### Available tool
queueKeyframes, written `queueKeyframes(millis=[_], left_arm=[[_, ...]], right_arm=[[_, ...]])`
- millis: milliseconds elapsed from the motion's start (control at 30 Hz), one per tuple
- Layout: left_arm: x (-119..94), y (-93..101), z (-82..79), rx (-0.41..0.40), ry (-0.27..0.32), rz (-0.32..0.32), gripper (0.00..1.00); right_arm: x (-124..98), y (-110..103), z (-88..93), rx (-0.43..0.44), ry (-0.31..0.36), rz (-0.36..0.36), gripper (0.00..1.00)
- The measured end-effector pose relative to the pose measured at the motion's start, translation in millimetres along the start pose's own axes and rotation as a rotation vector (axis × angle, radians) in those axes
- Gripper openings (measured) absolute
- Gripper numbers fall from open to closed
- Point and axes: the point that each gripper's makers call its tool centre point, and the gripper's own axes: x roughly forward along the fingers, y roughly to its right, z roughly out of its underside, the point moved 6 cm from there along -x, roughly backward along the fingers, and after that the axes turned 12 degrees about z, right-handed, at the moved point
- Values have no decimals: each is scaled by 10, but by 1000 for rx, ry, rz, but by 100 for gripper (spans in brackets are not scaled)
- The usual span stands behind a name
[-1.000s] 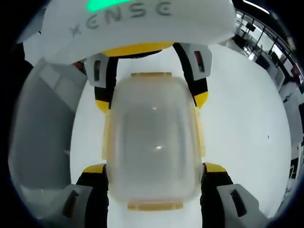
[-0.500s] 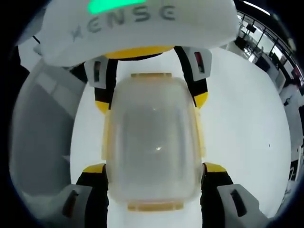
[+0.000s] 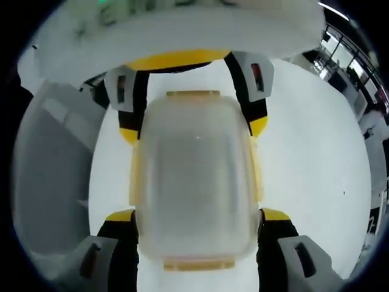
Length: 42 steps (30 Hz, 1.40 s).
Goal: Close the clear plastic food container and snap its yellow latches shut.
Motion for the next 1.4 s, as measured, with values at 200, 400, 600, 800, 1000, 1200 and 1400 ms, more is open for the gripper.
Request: queueKeyframes(millis=[200, 400, 600, 800, 1000, 1200, 1400], left_arm=[[1, 0, -1, 1, -2, 2, 91], [0, -3, -1, 0, 0, 2, 91], [-11, -50, -8, -5, -4, -2, 91], [-11, -107, -11, -4, -10, -1, 91], [-16, -173, -13, -3, -5, 0, 91], [-33, -248, -21, -6, 9, -2, 91], [-44, -353, -27, -8, 8, -2, 91]], right_arm=[[7, -2, -2, 2, 1, 3, 81], [14, 1, -1, 0, 7, -5, 81], [25, 37, -3, 7, 14, -3, 81], [36, 91, 3, 11, 12, -1, 81], [48, 150, 9, 12, 15, -1, 81], [65, 229, 9, 8, 8, -3, 81], [90, 334, 9, 9, -3, -1, 81]])
